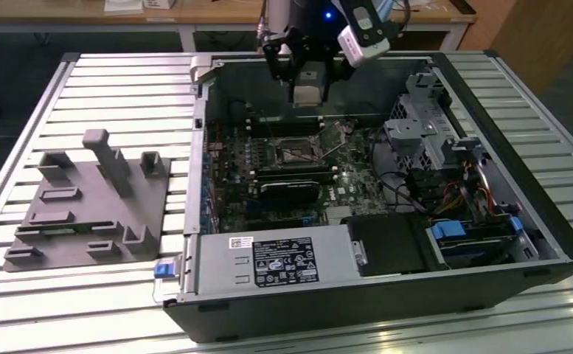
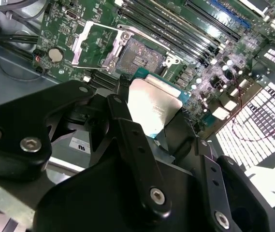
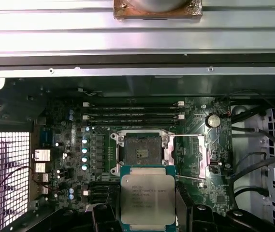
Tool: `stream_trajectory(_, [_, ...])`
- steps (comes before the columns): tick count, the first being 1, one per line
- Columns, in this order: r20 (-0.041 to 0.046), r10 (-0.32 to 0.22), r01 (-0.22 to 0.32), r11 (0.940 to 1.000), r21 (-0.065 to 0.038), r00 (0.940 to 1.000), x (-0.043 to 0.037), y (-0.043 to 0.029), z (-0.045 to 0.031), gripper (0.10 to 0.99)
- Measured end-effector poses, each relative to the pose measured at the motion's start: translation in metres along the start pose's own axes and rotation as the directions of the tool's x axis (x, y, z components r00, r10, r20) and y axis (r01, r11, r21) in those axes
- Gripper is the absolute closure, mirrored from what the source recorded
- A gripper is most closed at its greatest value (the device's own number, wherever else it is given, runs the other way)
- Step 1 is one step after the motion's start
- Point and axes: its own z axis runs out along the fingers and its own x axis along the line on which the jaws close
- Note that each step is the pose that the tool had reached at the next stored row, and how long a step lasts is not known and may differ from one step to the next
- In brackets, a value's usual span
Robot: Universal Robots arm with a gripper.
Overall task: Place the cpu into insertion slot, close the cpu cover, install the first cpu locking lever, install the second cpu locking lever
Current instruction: 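Place the cpu into insertion slot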
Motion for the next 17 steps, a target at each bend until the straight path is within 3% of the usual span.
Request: stream_trajectory(17, [0.0008, 0.000, 0.000, 1.0000, 0.000, 1.0000, -0.0004, -0.0021, 0.0229, 0.545])
